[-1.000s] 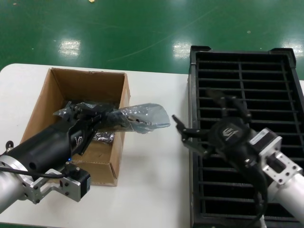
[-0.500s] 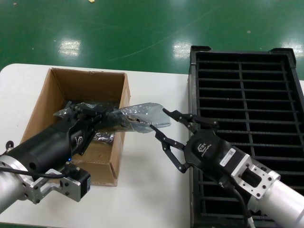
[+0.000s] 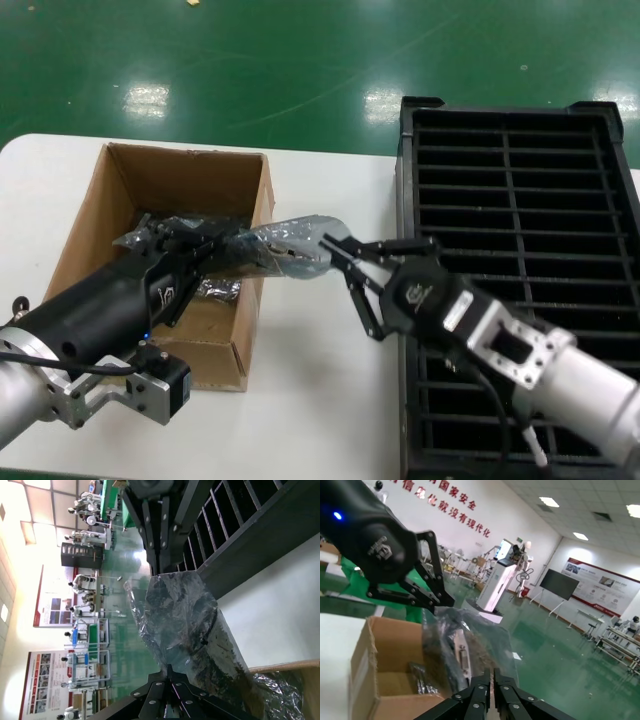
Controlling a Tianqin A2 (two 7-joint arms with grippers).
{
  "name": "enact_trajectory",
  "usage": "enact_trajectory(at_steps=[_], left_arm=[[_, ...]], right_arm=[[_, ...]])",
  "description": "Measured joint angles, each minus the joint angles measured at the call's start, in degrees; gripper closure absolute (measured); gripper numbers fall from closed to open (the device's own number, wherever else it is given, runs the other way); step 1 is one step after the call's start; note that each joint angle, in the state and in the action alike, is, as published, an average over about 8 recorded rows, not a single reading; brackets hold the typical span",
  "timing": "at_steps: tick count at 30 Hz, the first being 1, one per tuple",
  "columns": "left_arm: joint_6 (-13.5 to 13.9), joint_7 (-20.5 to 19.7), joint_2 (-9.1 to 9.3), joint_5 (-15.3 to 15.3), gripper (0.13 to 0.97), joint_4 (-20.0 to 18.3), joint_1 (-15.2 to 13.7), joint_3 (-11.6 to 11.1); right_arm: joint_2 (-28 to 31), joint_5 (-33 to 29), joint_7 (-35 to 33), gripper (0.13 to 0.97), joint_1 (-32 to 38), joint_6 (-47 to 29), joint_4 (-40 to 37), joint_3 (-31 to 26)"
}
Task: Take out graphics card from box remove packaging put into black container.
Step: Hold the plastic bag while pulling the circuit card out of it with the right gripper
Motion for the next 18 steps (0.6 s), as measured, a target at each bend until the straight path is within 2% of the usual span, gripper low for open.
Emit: enact_trajectory(at_steps=[6, 9, 18], left_arm=[[0.0, 0.0, 0.0, 0.0, 0.957, 0.0, 0.0, 0.0], [0.0, 0.0, 0.0, 0.0, 0.957, 0.0, 0.0, 0.0], [0.0, 0.0, 0.0, 0.0, 0.957, 0.0, 0.0, 0.0]], right_arm=[[0.58, -2.3, 2.56, 0.947, 5.66, -2.6, -4.56, -2.07], [0.82, -2.79, 3.36, 0.95, 8.6, -4.89, -7.22, -3.1], [0.42, -2.37, 0.73, 0.96, 16.39, -12.72, -15.11, -5.43]])
